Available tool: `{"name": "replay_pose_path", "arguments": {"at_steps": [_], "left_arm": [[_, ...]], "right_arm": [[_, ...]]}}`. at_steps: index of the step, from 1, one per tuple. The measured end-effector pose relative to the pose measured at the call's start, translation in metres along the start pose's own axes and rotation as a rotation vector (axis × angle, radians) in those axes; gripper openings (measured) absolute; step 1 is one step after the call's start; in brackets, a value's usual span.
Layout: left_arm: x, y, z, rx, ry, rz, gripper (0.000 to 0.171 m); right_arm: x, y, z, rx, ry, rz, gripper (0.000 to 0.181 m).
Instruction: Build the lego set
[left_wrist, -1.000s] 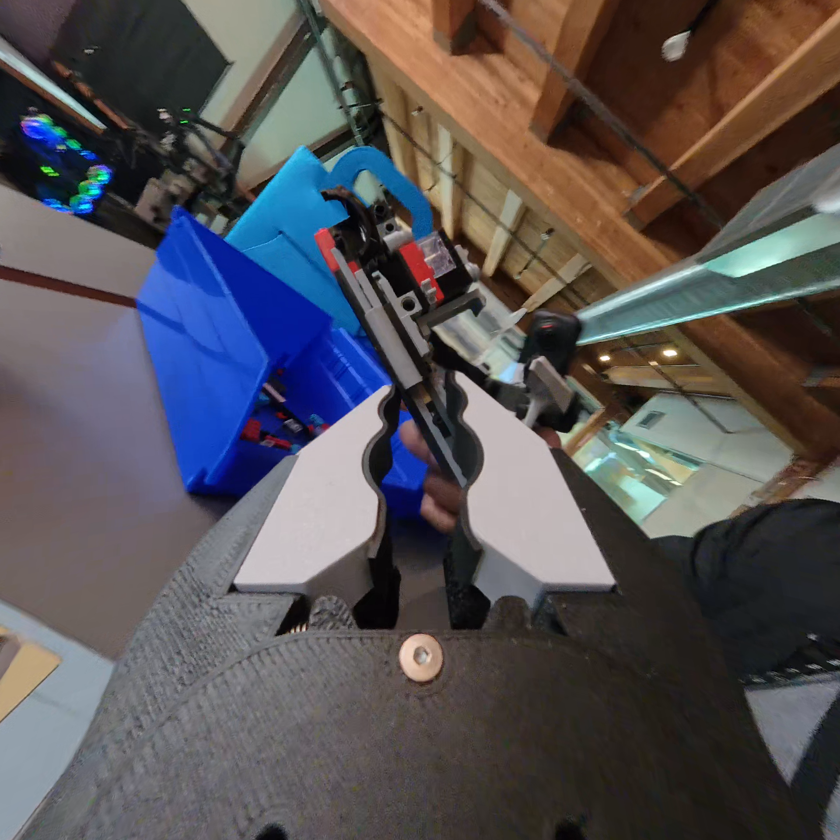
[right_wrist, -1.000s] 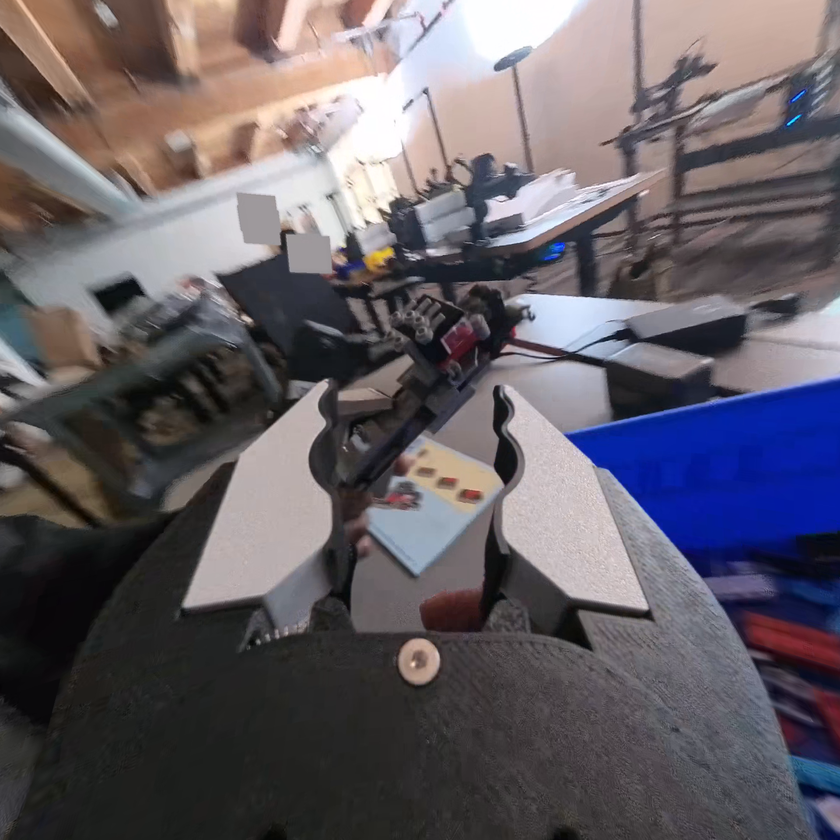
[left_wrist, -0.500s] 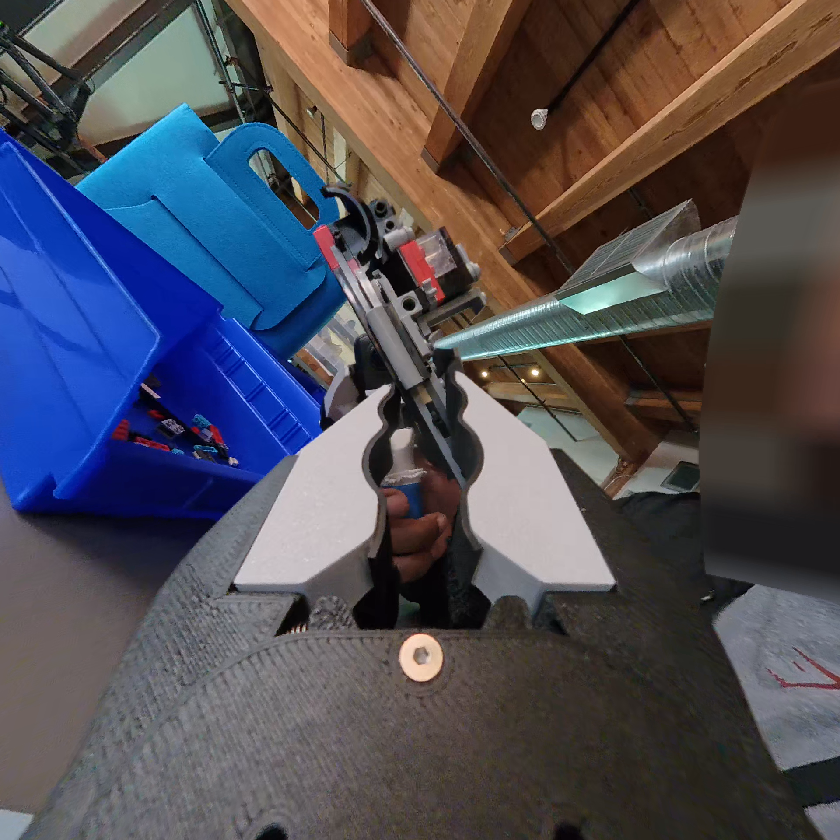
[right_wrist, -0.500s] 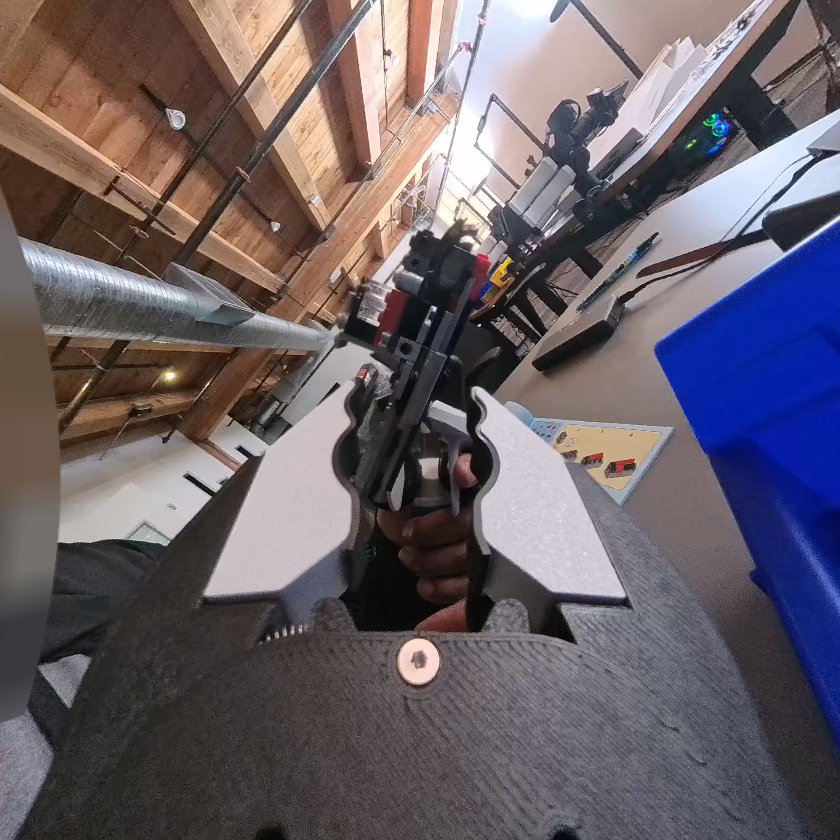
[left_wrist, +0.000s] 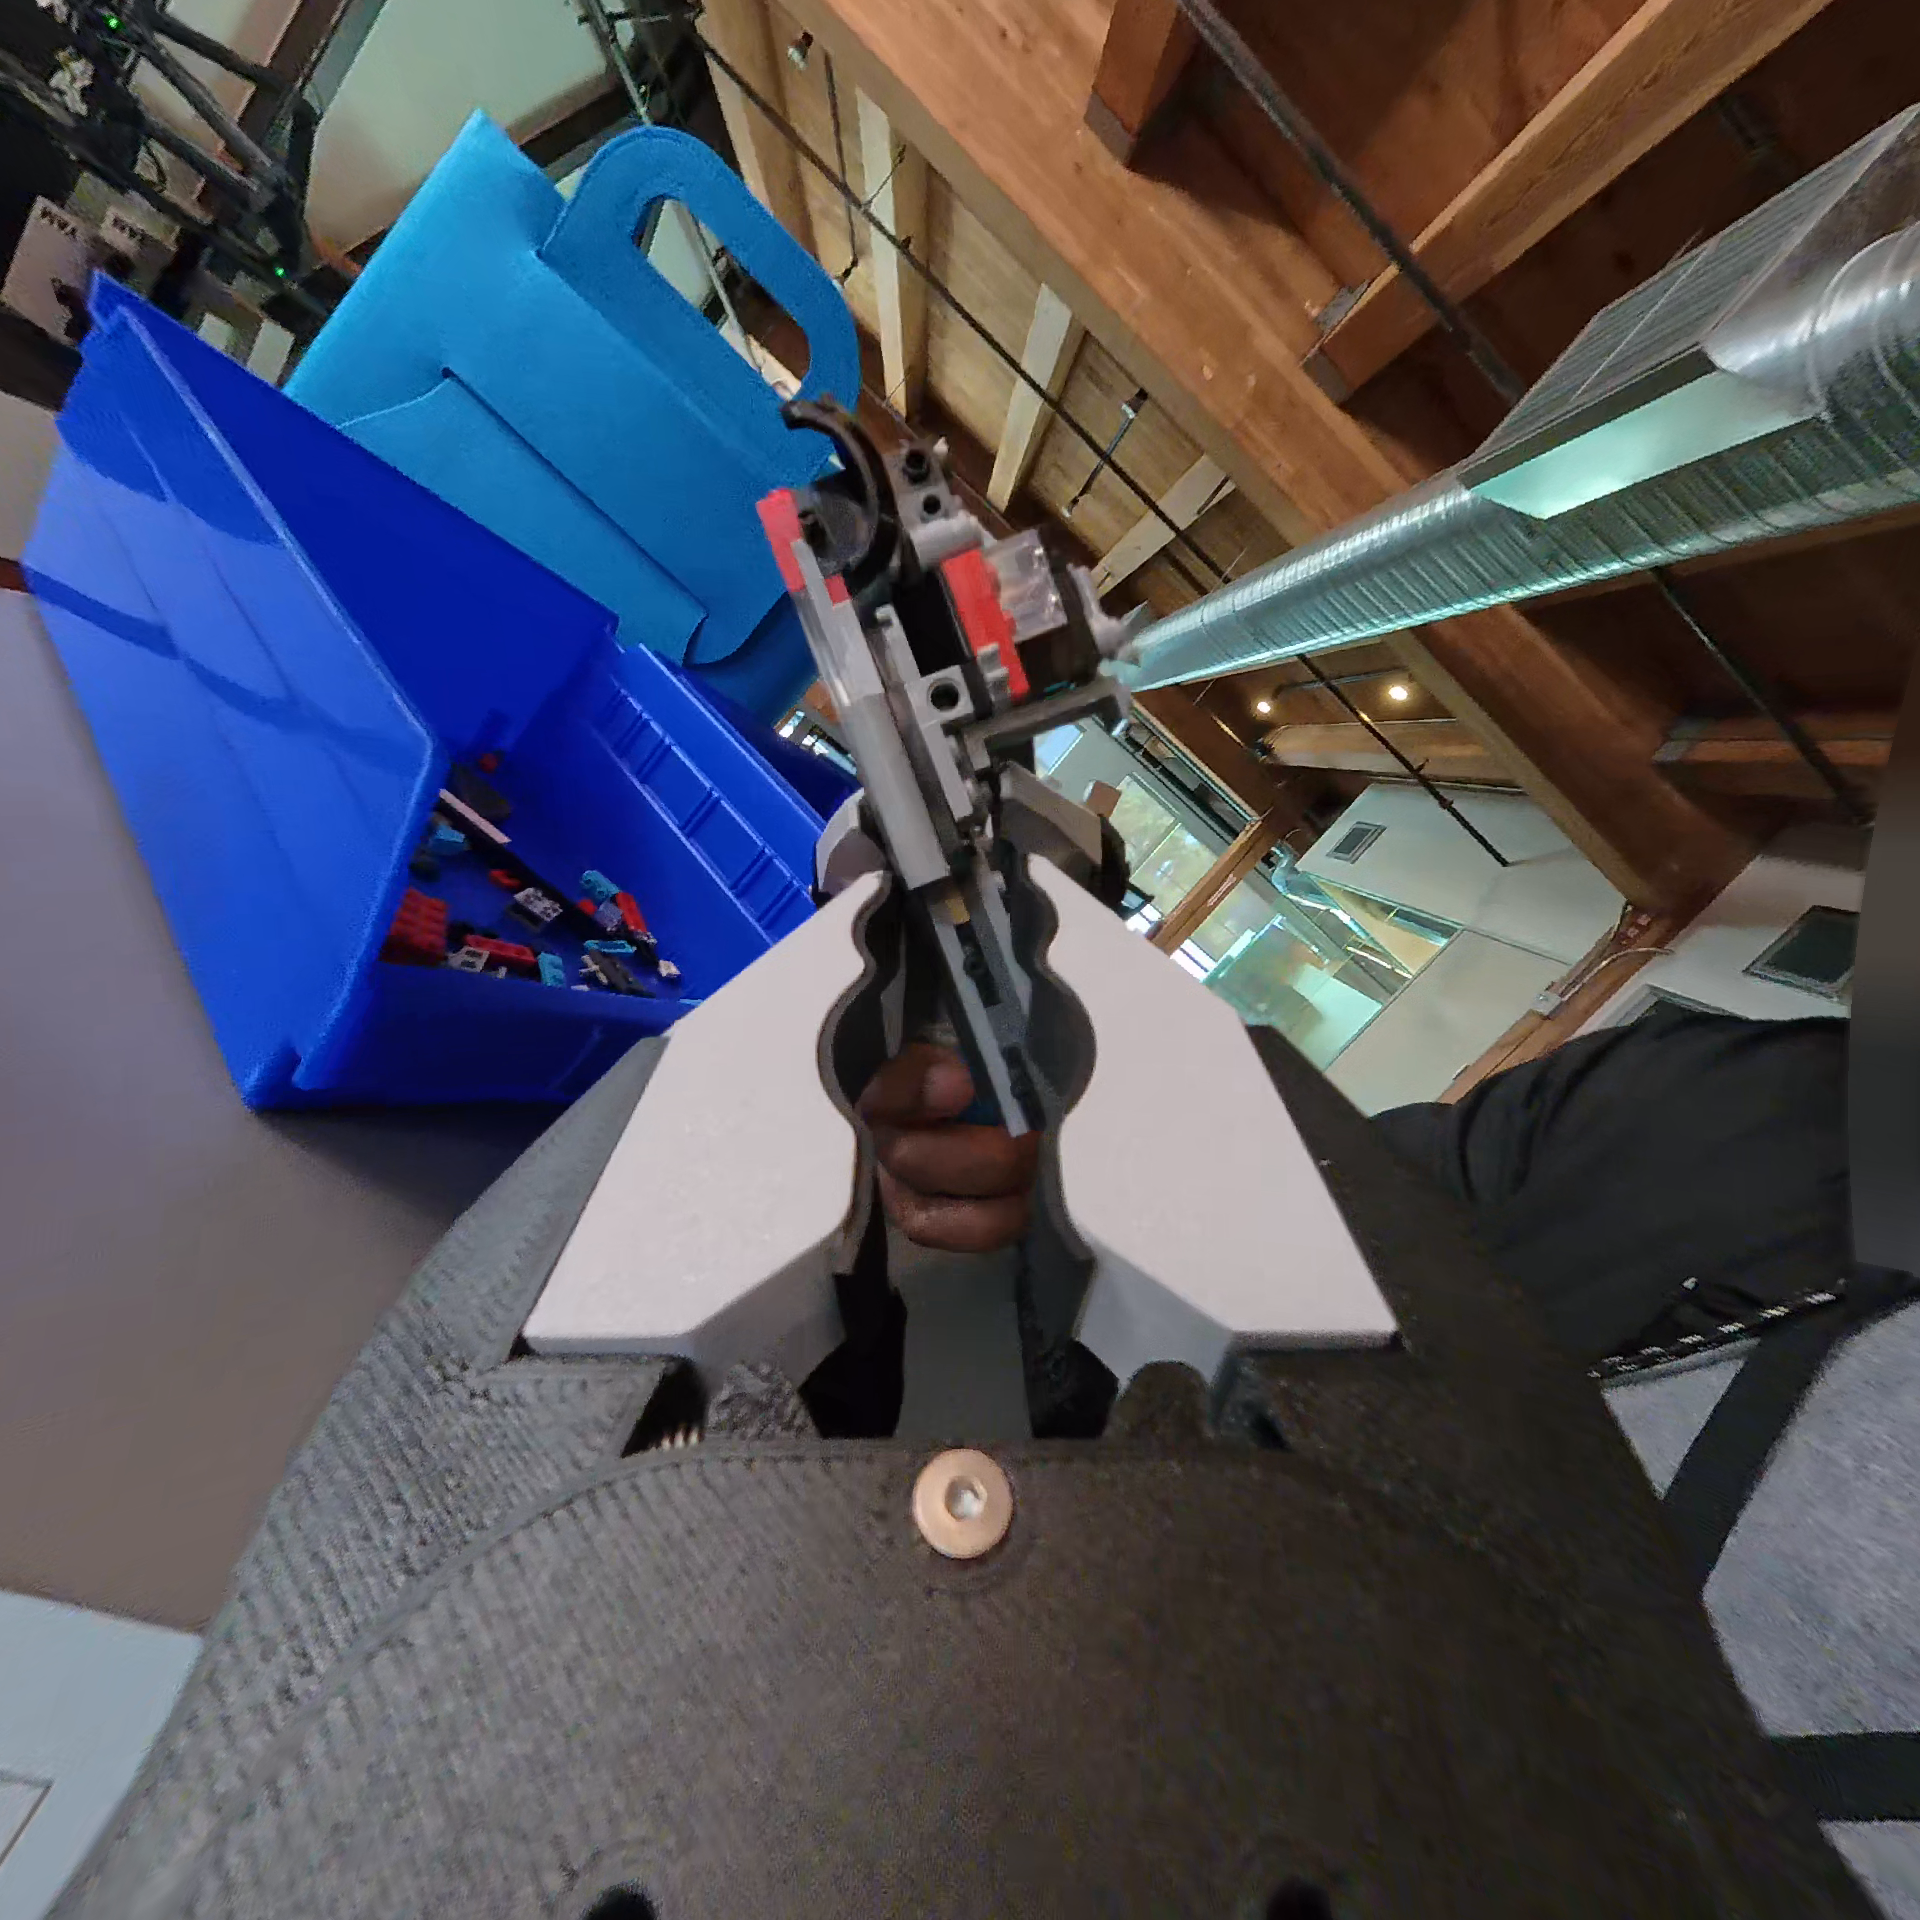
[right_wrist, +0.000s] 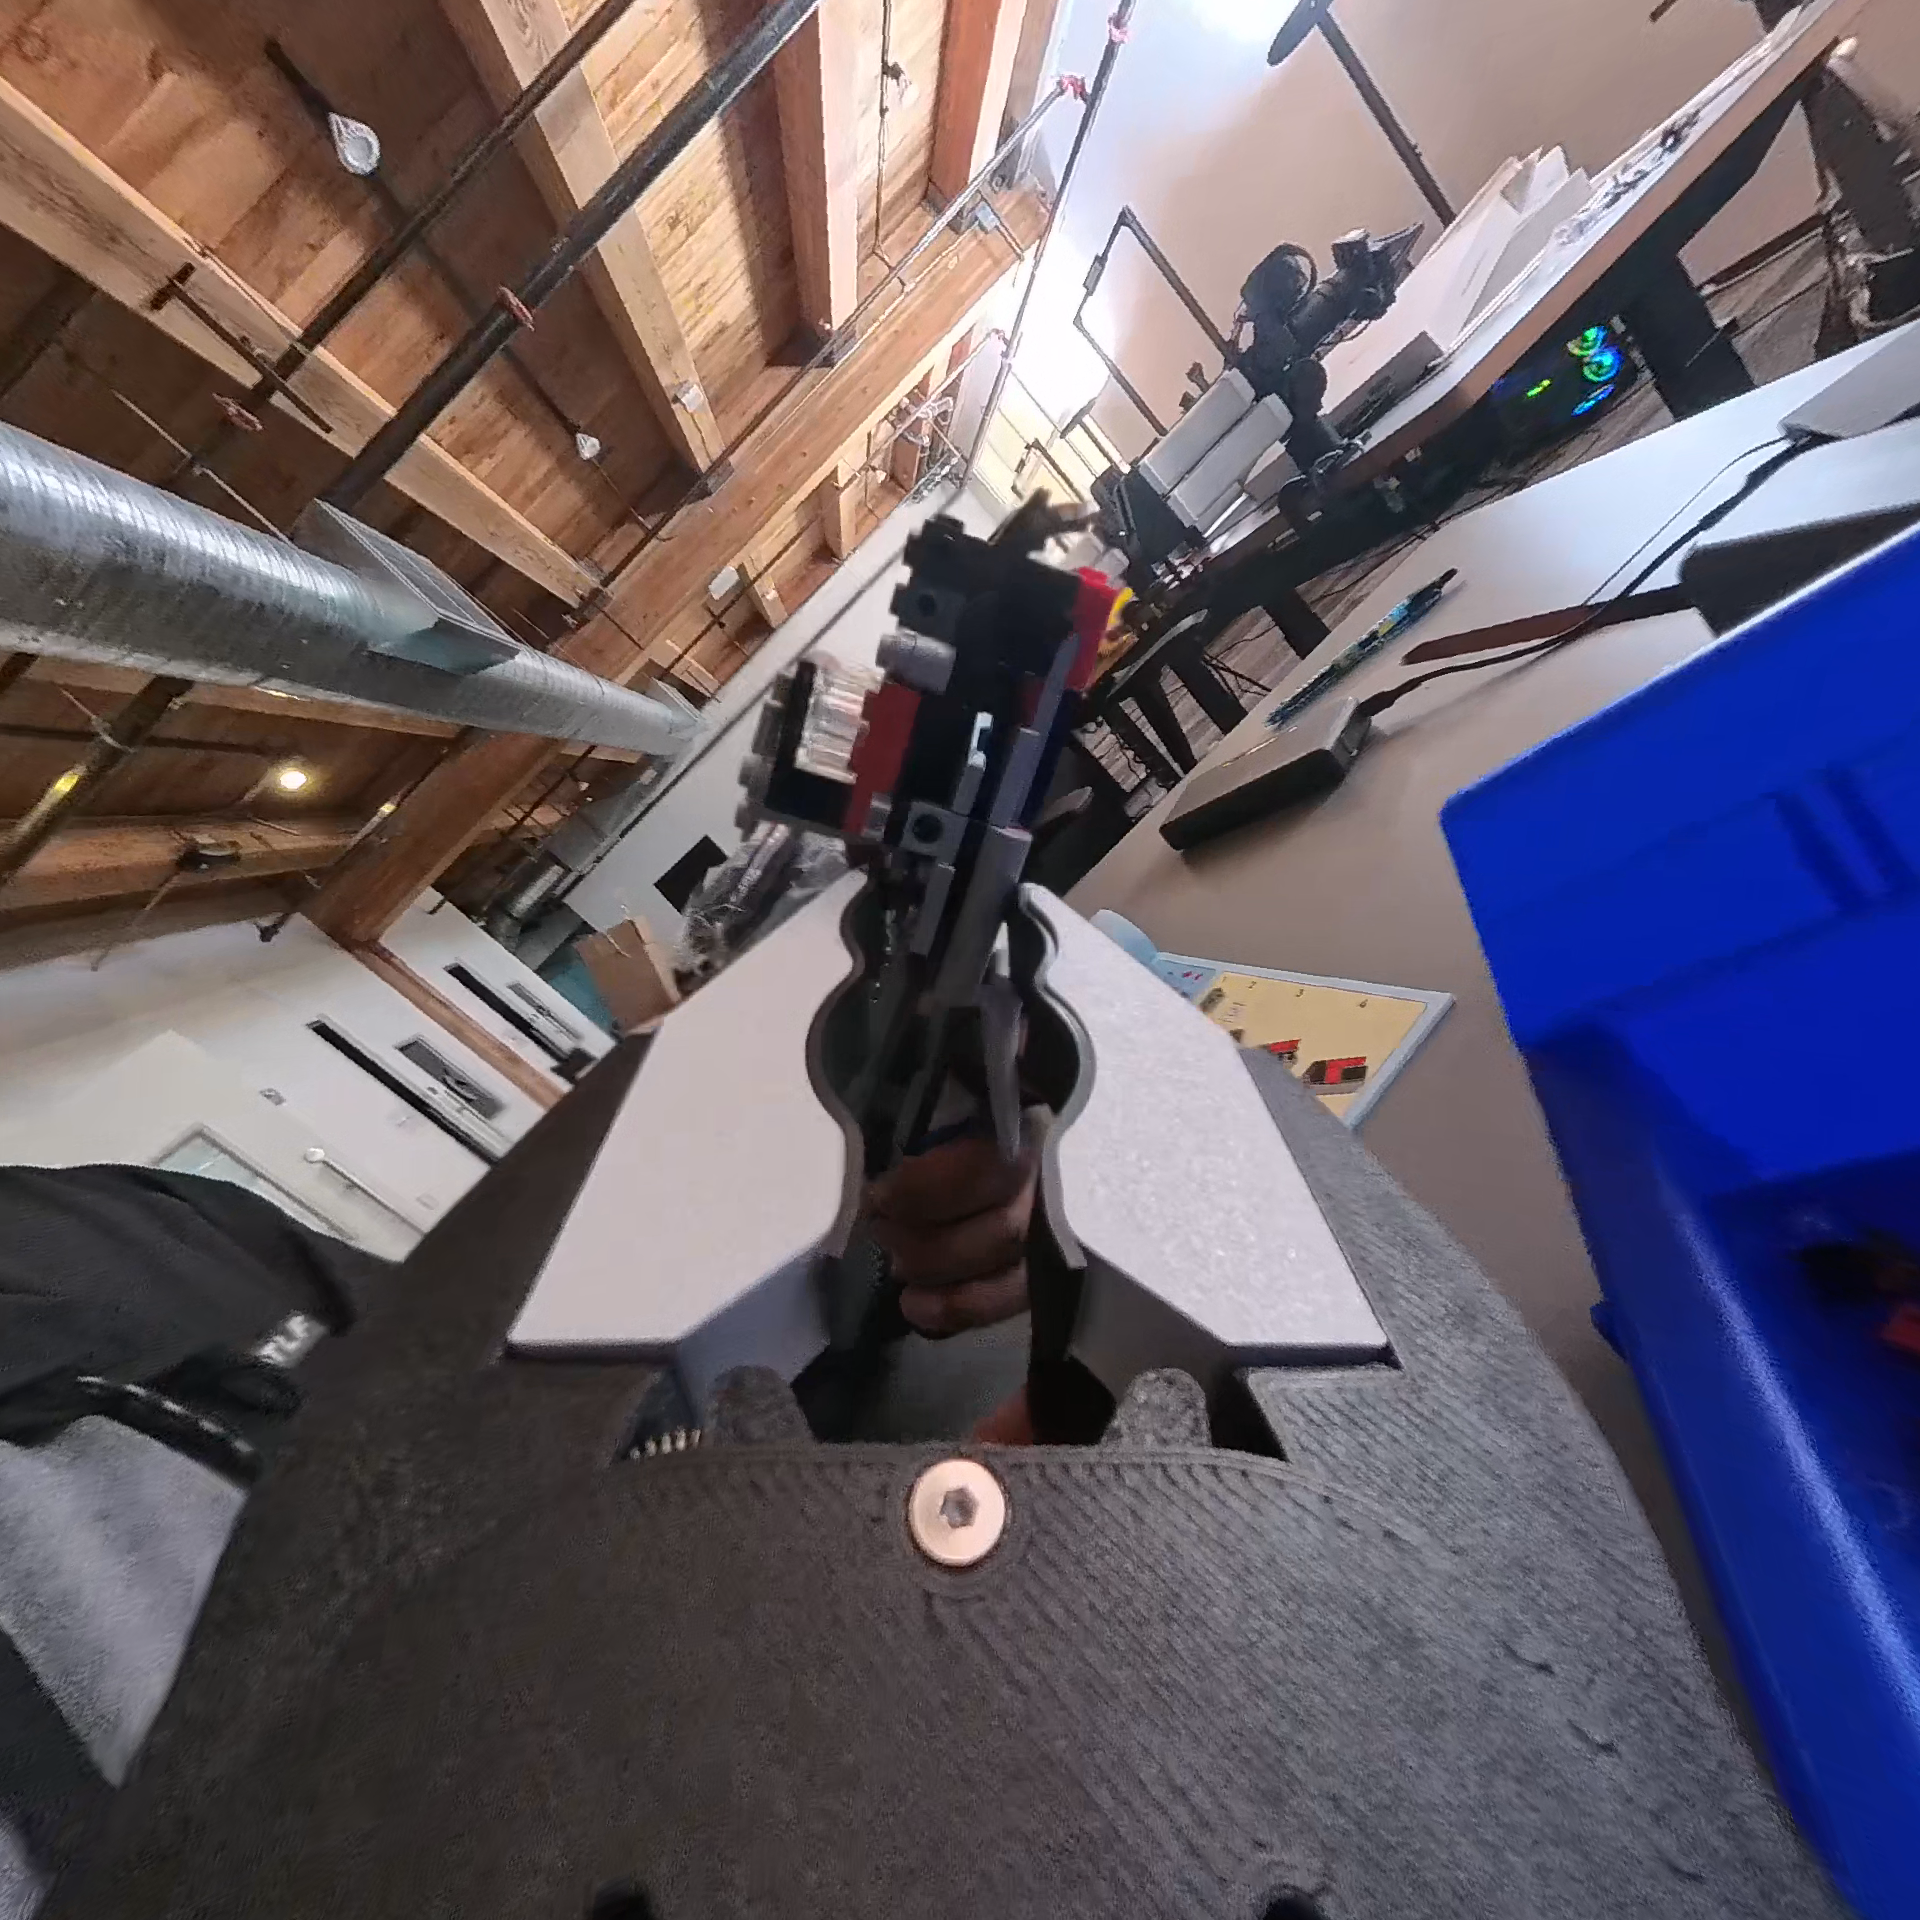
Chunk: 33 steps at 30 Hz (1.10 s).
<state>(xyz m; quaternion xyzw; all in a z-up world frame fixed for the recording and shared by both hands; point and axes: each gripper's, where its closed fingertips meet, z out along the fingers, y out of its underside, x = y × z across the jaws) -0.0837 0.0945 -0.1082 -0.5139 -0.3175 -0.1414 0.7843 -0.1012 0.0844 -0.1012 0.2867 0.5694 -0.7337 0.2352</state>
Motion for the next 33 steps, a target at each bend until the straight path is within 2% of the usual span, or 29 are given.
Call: {"name": "replay_pose_path", "arguments": {"at_steps": [3,9,27,33], "left_arm": [[-0.004,-0.010,-0.006,0.031,-0.019,-0.031,0.030],[-0.008,-0.013,-0.011,0.055,-0.014,-0.109,0.029],[-0.005,-0.010,-0.007,0.096,0.107,-0.284,0.031],[-0.002,-0.013,-0.006,0.123,0.133,-0.293,0.031]], "right_arm": [[0.004,0.000,-0.001,-0.011,0.038,-0.063,0.023],[0.004,0.006,0.003,-0.050,0.089,-0.144,0.023],[0.002,0.005,0.003,-0.004,0.117,-0.221,0.023],[-0.001,0.002,0.003,0.038,0.087,-0.197,0.023]]}}
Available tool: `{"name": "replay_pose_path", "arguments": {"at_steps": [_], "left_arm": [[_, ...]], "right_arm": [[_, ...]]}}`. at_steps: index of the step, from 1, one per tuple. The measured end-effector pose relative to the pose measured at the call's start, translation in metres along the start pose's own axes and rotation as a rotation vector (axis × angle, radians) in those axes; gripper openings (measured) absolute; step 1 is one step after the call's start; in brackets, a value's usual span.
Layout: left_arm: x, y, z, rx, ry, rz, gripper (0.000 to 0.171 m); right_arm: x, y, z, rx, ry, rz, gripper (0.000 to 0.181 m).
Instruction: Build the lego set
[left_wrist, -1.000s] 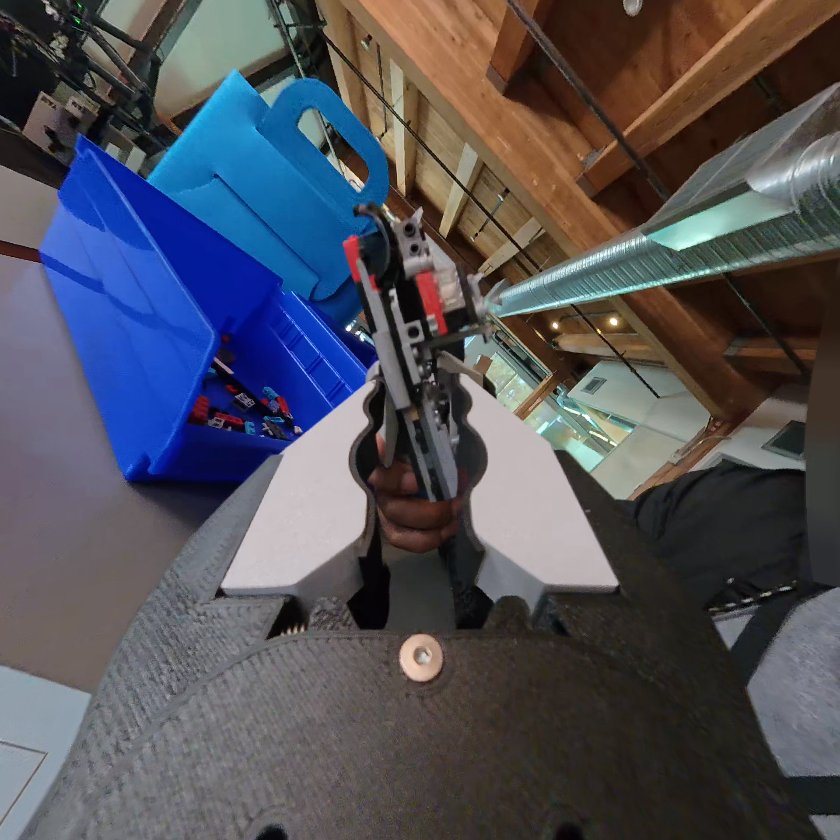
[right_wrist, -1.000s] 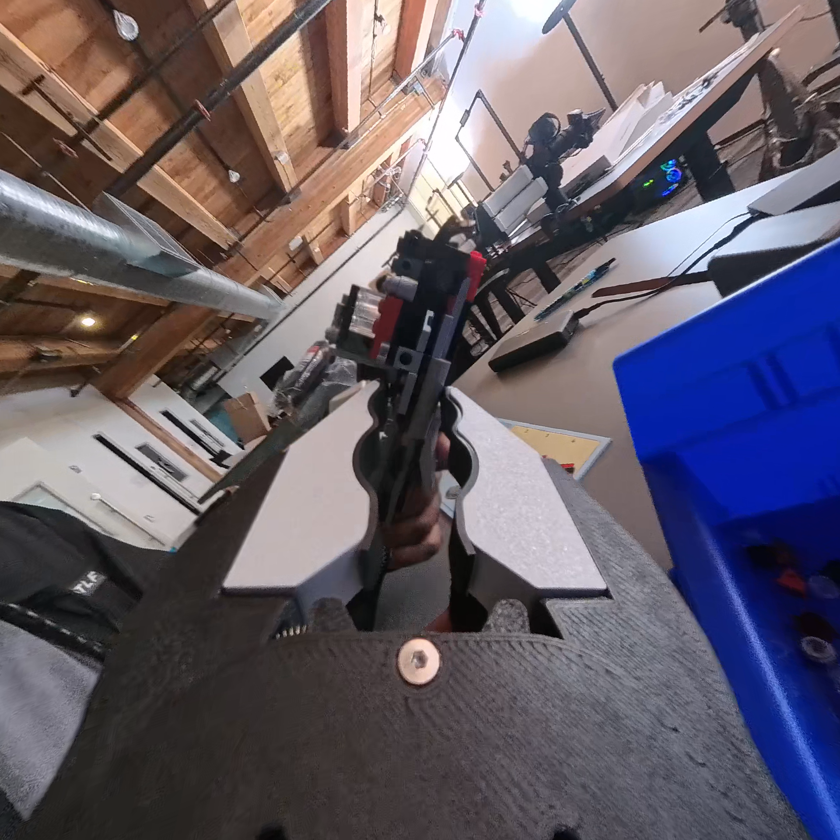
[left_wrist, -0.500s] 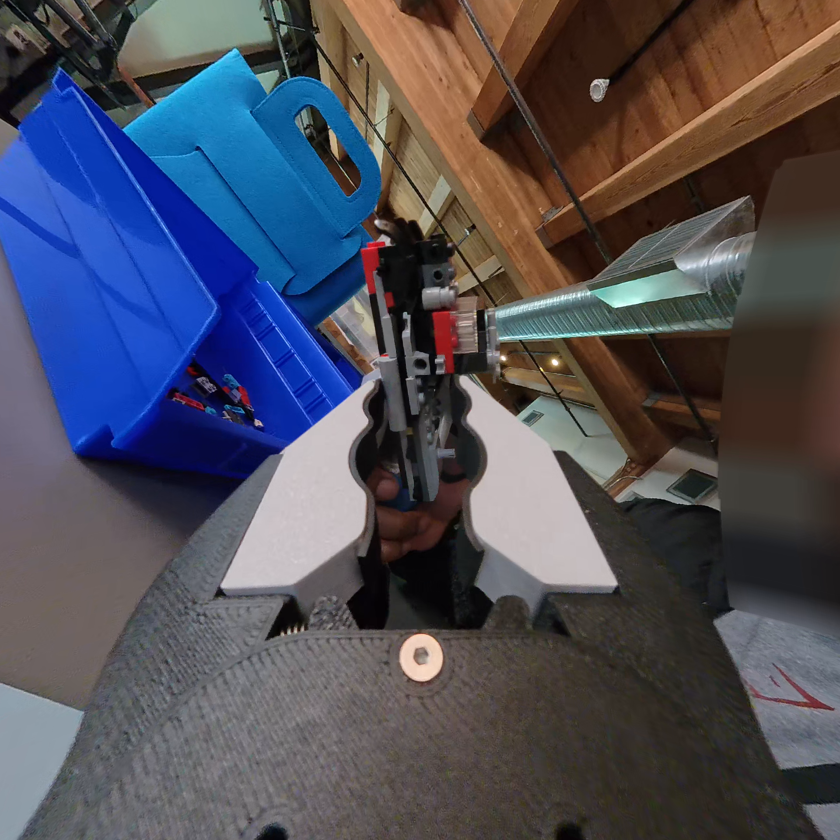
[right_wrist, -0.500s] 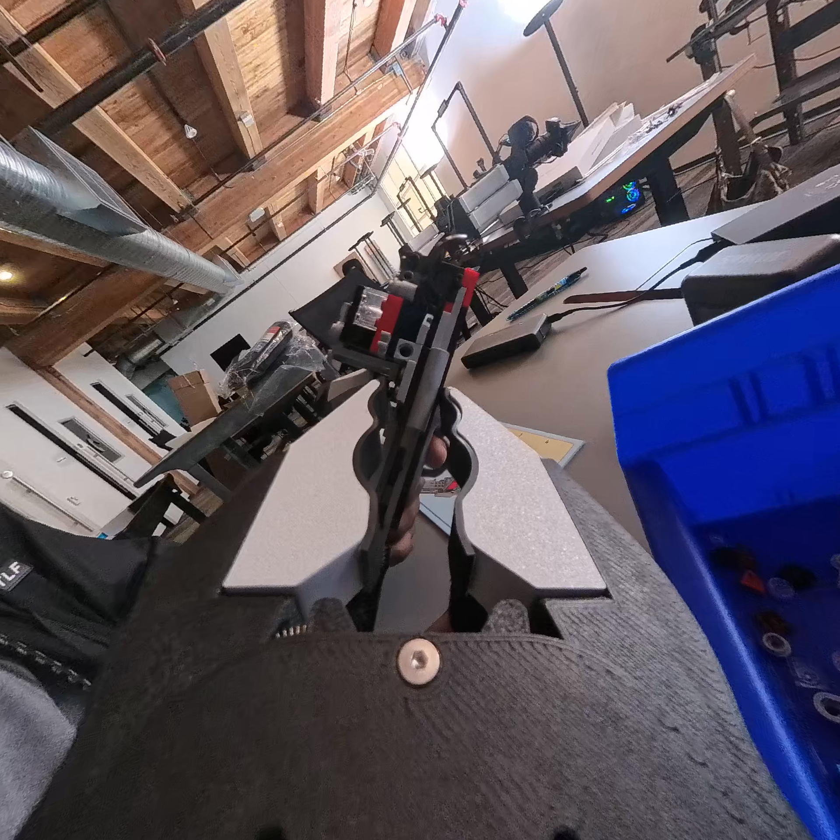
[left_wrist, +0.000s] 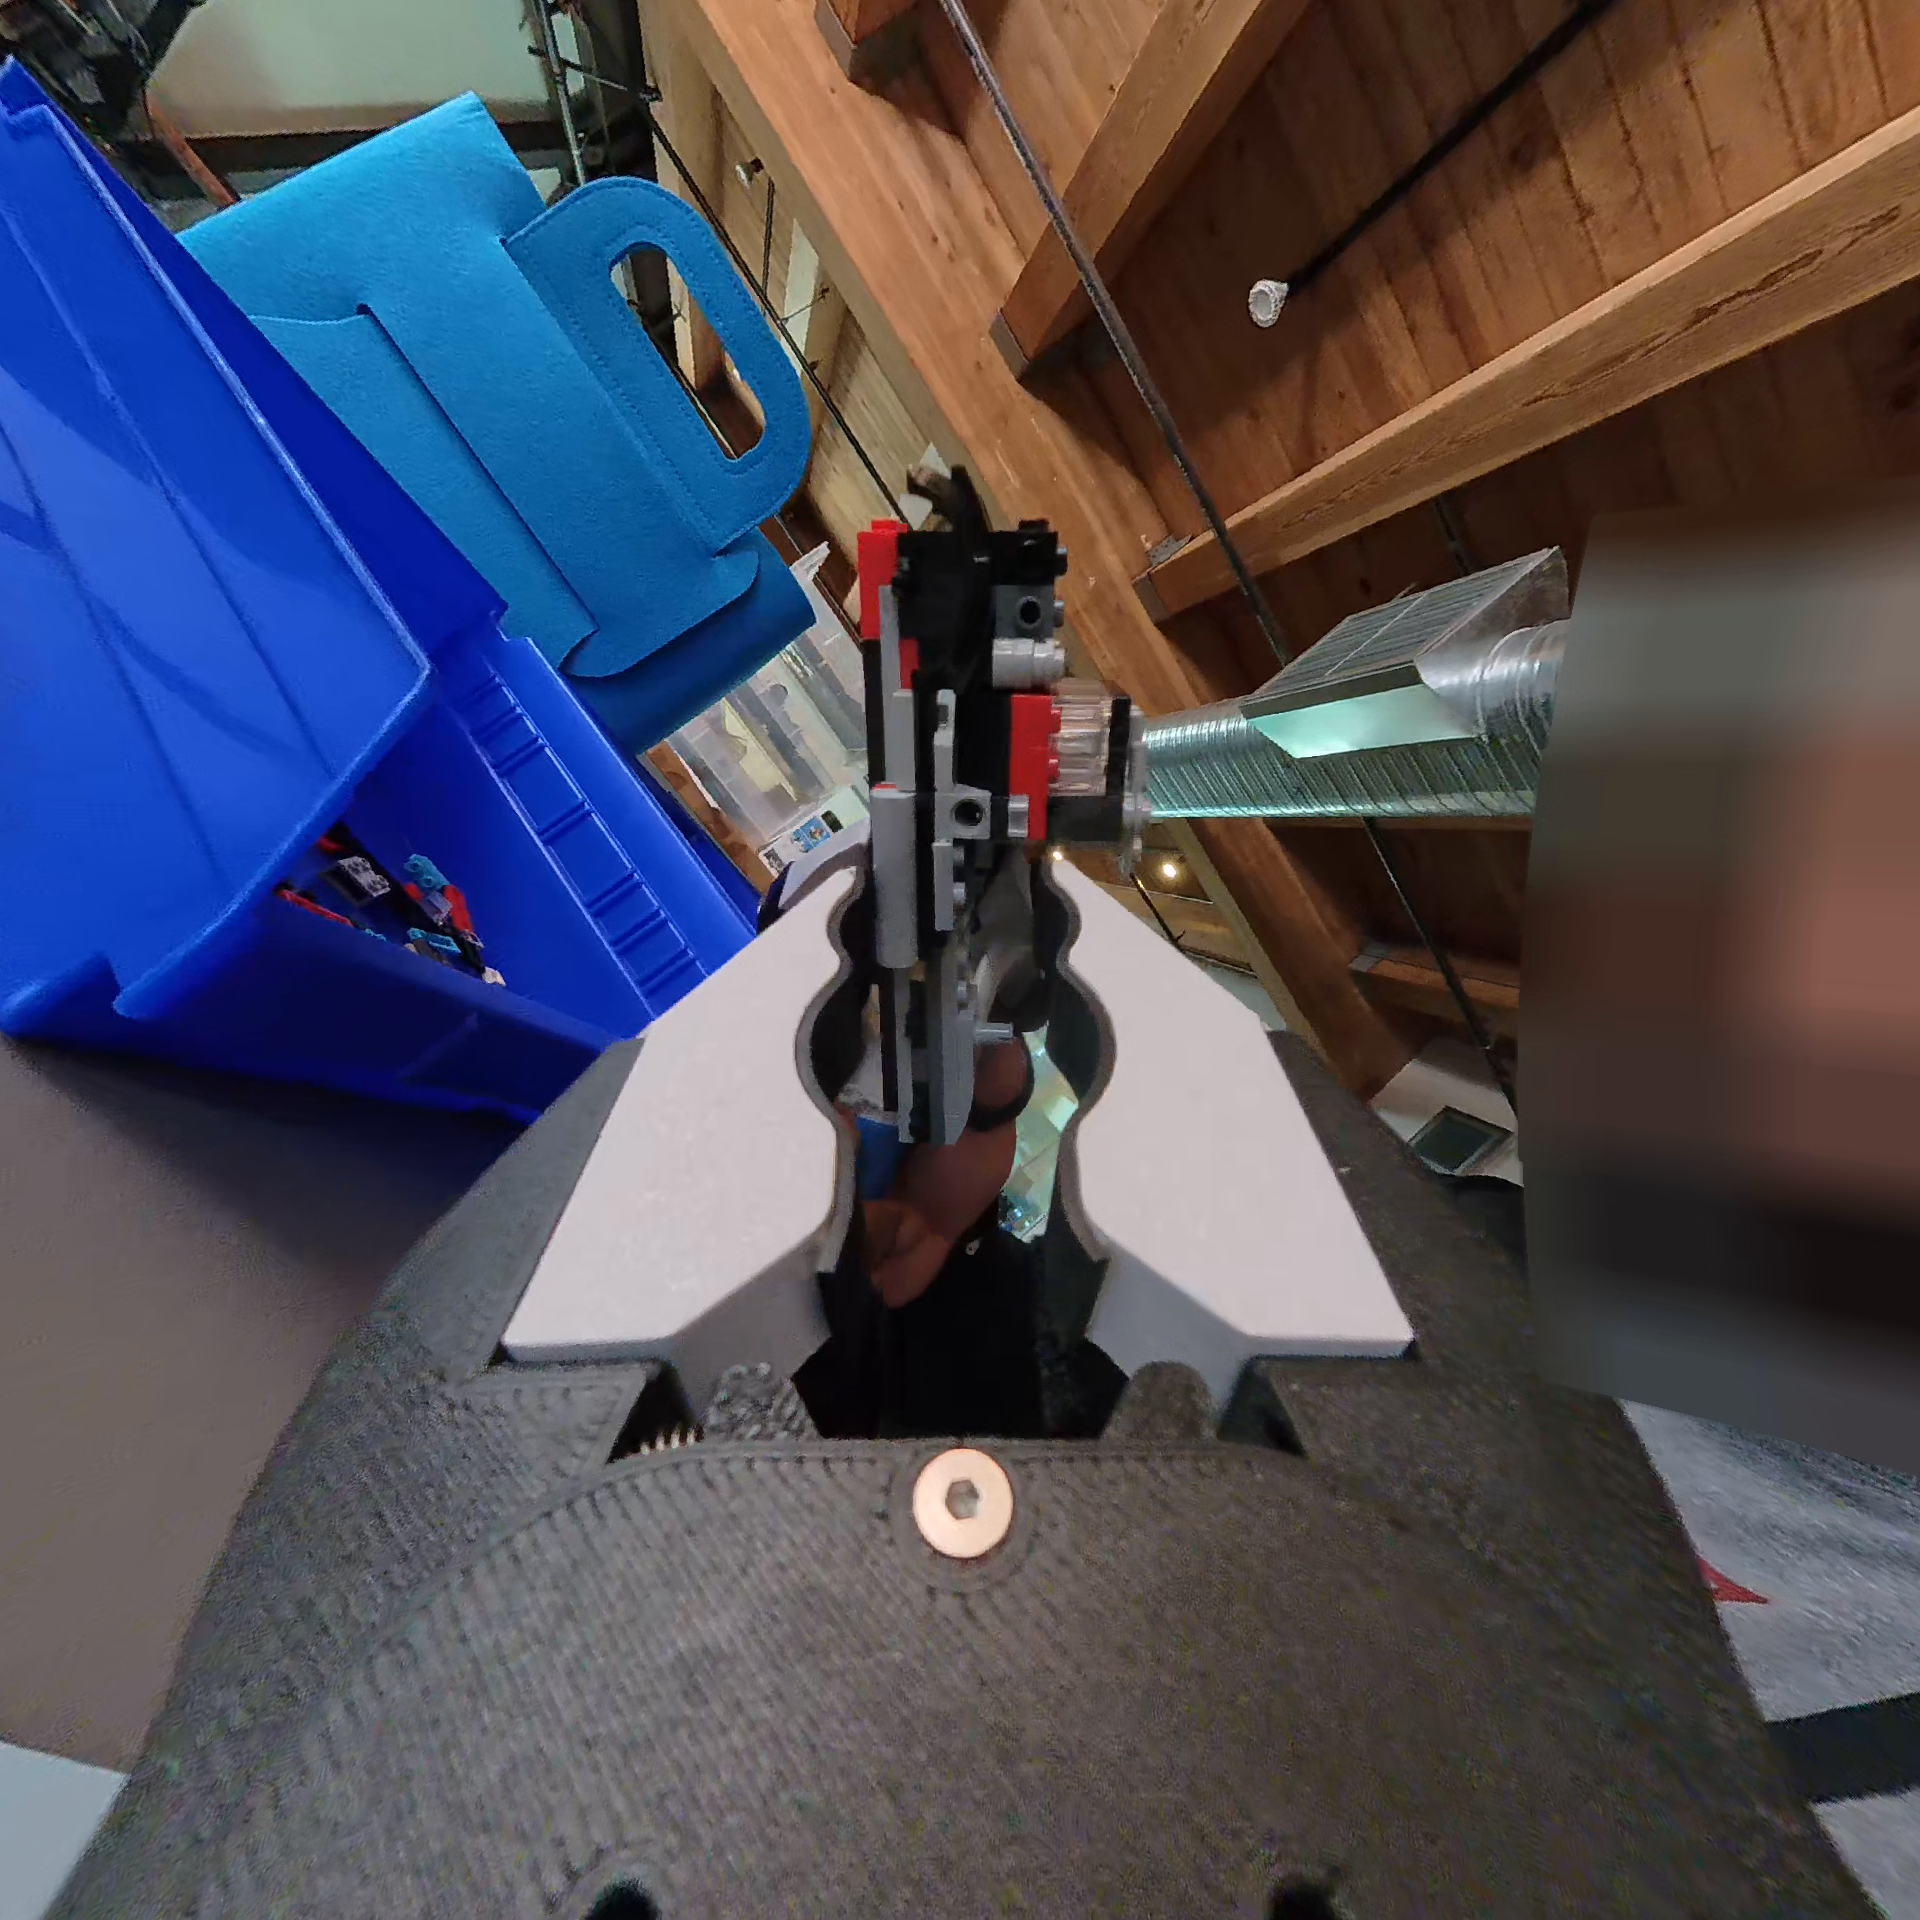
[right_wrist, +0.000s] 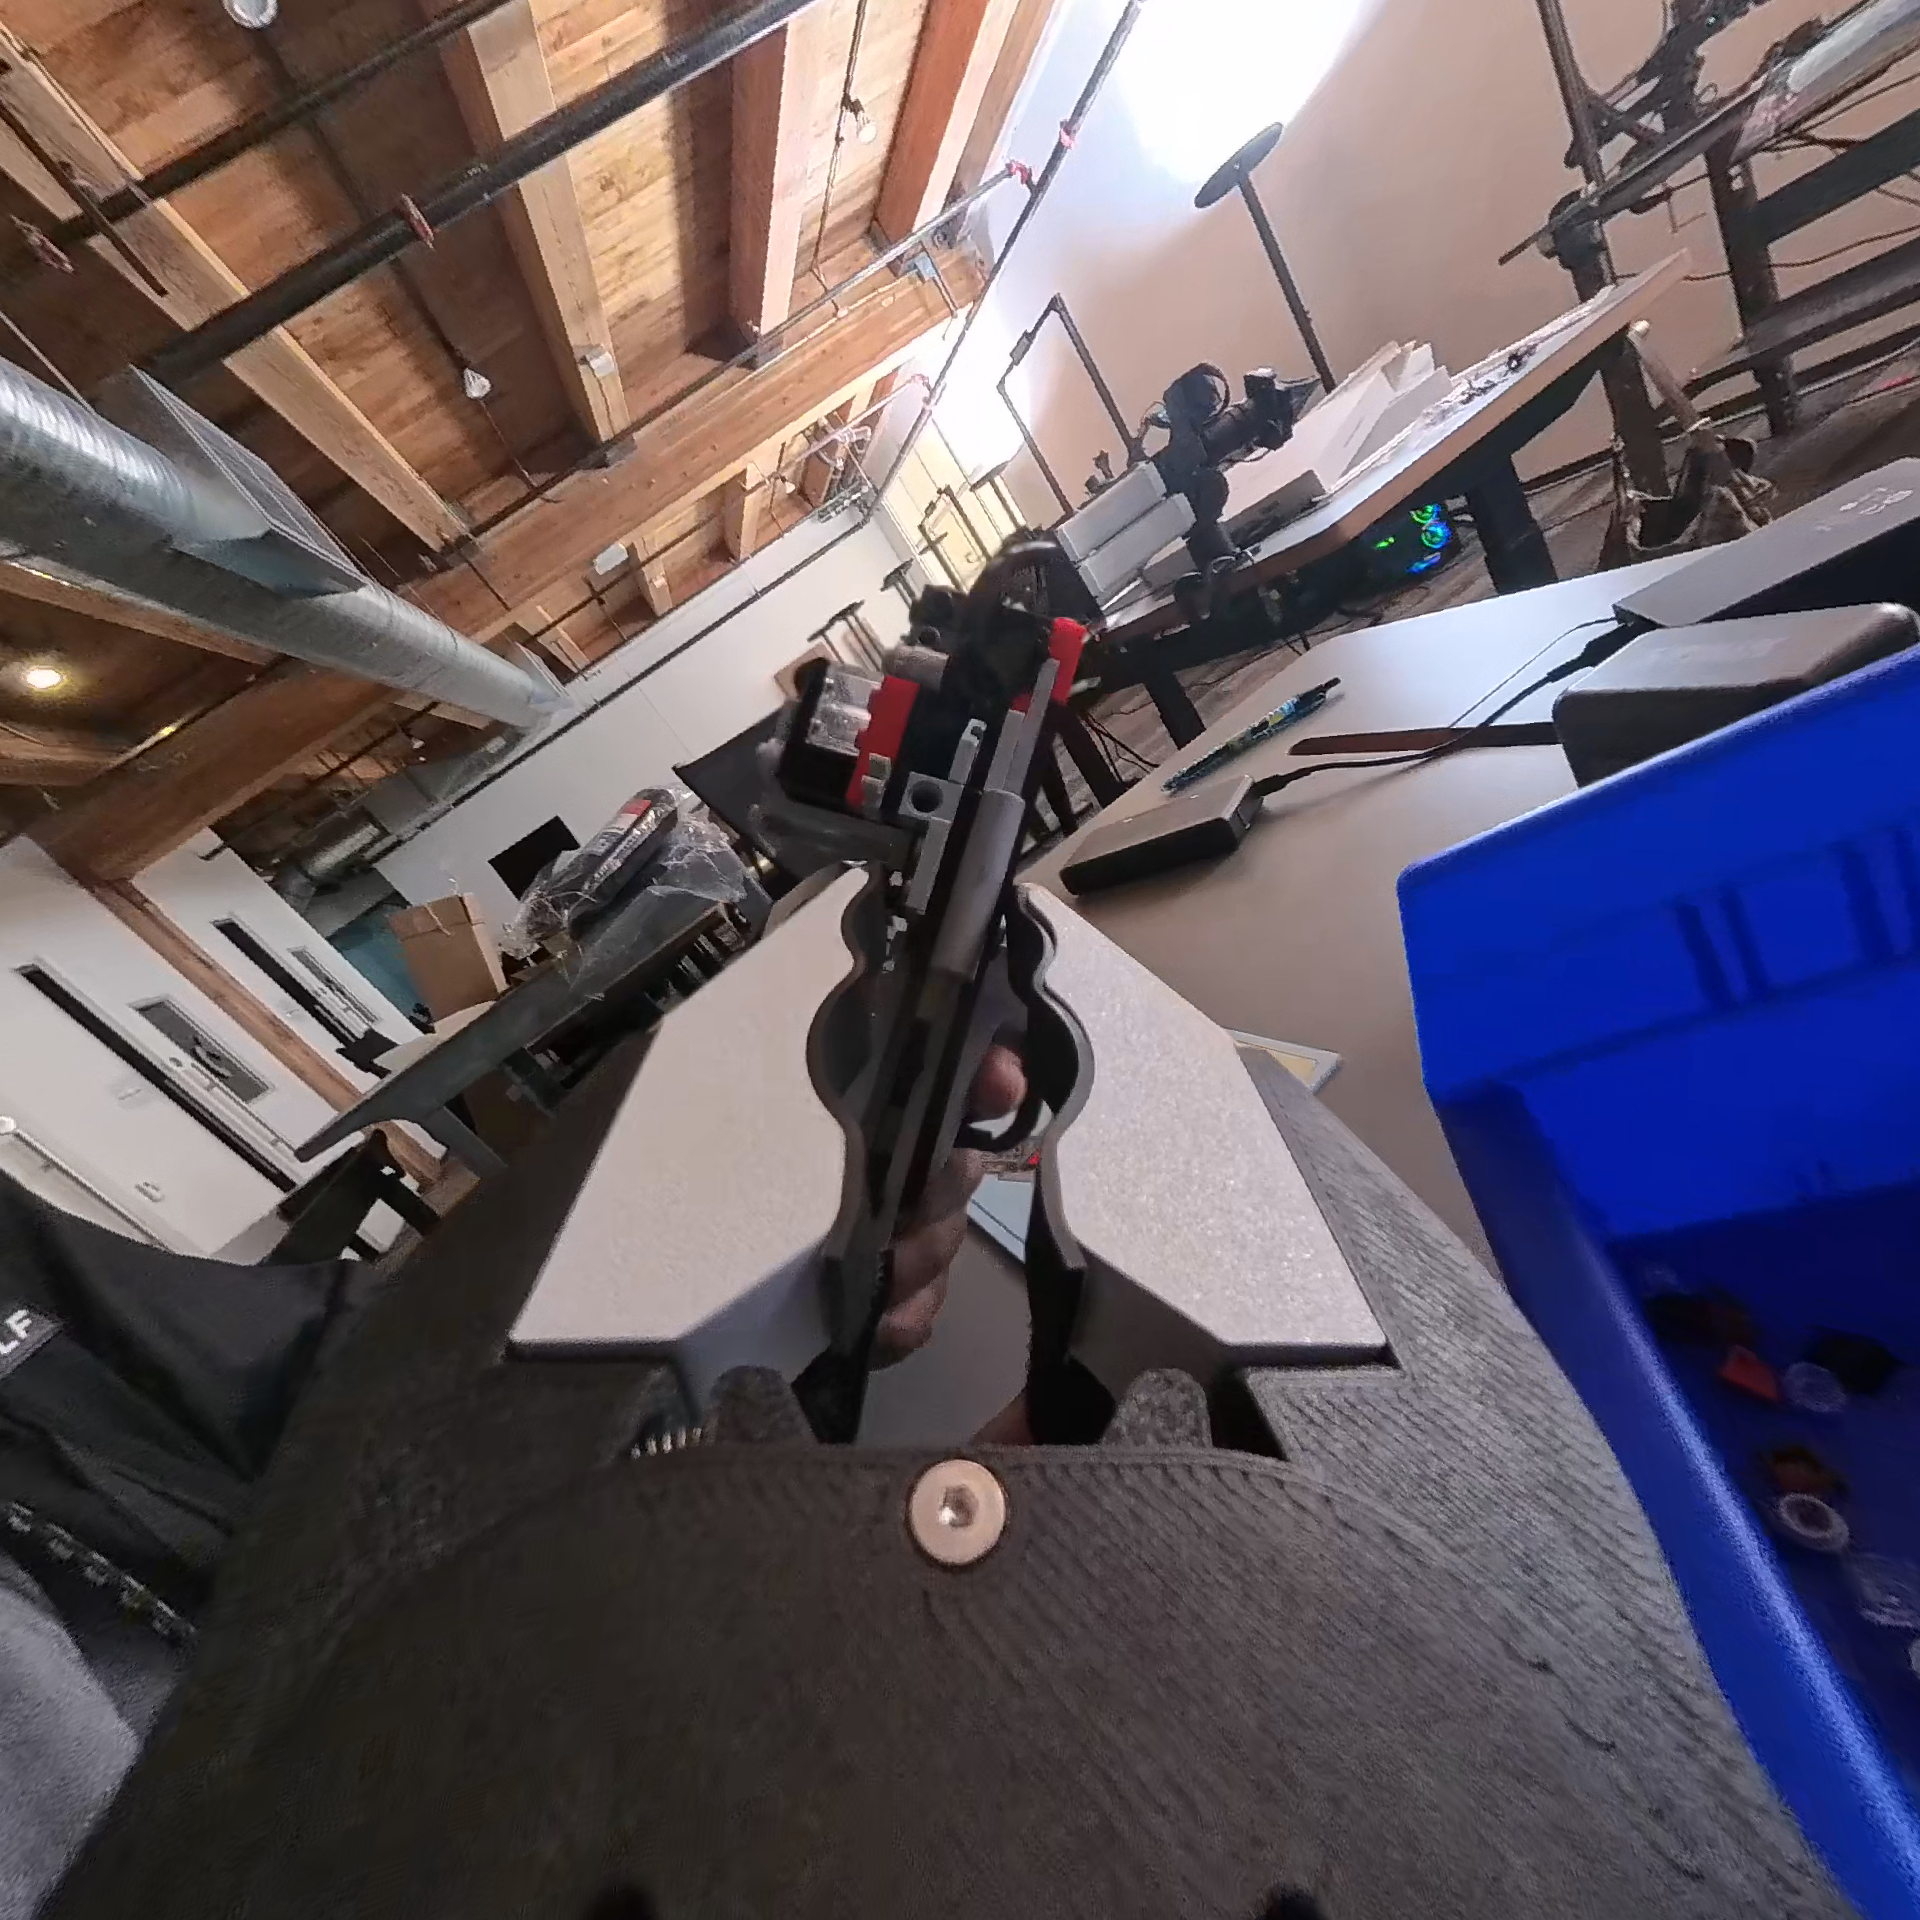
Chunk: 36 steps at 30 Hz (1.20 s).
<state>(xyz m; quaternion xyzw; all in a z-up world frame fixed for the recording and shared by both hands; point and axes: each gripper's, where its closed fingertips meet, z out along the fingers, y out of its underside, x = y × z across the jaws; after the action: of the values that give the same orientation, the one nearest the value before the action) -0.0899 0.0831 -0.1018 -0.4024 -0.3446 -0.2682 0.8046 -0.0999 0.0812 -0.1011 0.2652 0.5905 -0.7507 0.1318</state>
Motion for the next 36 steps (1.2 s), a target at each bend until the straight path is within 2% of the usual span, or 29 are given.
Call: {"name": "replay_pose_path", "arguments": {"at_steps": [17,22,36], "left_arm": [[-0.013,-0.002,0.001,0.049,-0.087,0.016,0.029],[-0.015,-0.002,-0.001,0.065,-0.090,0.014,0.023],[-0.014,-0.001,-0.002,0.043,-0.102,0.102,0.024]], "right_arm": [[0.007,0.006,0.001,0.018,-0.002,0.056,0.024],[0.008,0.008,0.002,0.008,-0.011,0.056,0.024],[0.002,0.006,0.001,0.022,-0.063,0.091,0.030]]}}
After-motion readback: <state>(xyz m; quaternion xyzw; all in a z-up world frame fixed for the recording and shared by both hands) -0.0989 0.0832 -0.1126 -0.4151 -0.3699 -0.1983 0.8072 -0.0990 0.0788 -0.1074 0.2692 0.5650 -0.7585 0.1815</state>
